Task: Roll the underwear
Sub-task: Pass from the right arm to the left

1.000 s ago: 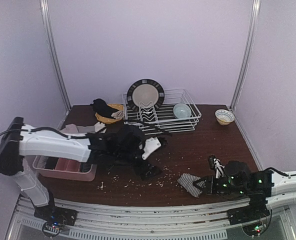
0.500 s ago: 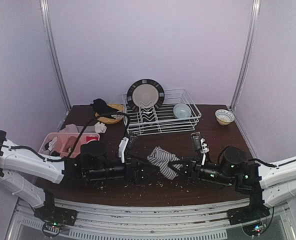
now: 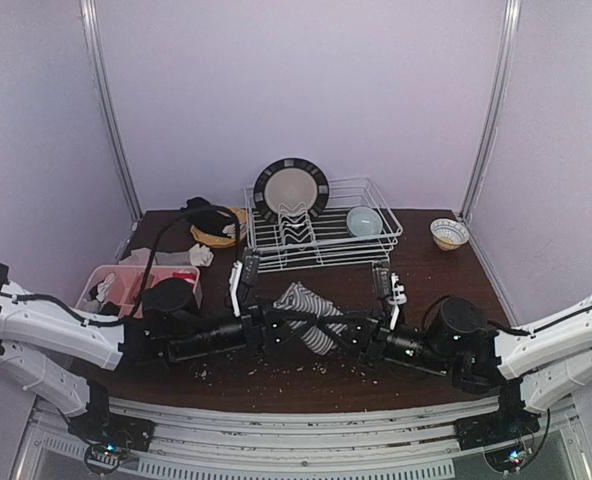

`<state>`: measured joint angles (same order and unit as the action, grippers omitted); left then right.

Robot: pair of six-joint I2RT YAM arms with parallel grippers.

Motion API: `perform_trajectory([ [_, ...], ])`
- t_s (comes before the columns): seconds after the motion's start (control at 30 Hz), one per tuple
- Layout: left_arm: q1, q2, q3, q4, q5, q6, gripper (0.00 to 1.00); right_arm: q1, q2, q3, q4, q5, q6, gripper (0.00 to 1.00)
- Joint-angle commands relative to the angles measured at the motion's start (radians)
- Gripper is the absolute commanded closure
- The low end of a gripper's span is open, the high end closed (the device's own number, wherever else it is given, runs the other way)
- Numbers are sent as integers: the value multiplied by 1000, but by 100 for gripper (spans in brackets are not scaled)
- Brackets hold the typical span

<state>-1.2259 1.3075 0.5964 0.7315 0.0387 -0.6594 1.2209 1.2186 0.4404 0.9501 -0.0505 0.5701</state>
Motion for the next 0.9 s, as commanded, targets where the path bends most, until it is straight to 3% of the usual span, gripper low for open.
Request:
perform_trajectory([
  [0.0, -1, 6, -5, 144, 18, 5, 45, 9, 14, 26, 109, 3, 16, 100],
  [0.17, -1, 24, 3, 189, 42, 8, 85, 11, 30, 41, 114, -5, 12, 100],
  [0.33, -1, 24, 47, 124, 66, 38, 88, 17, 37, 68, 79, -21, 3, 100],
  [0.37, -1, 21, 49, 113, 65, 45, 90, 18, 35, 69, 70, -22, 2, 100],
  [0.4, -1, 17, 49, 109, 68, 54, 99, 18, 33, 71, 63, -23, 2, 100],
  [0.43, -1, 10, 50, 98, 64, 61, 100, 19, 32, 71, 50, -23, 2, 100],
  [0.5, 0, -25, 59, 3, 35, 84, 100, 19, 13, 79, 0, -21, 2, 64],
  [0.53, 2, -56, 66, -69, 11, 103, 100, 19, -4, 81, -37, -8, 3, 53],
  [0.67, 48, -255, 132, -531, -116, 188, 100, 17, -115, 101, -279, 58, -30, 24],
  [0.8, 153, -421, 229, -1044, -226, 218, 100, 12, -232, 118, -545, 131, -87, 15],
  [0.87, 274, -457, 314, -1280, -233, 219, 100, 11, -279, 108, -646, 173, -107, 15],
])
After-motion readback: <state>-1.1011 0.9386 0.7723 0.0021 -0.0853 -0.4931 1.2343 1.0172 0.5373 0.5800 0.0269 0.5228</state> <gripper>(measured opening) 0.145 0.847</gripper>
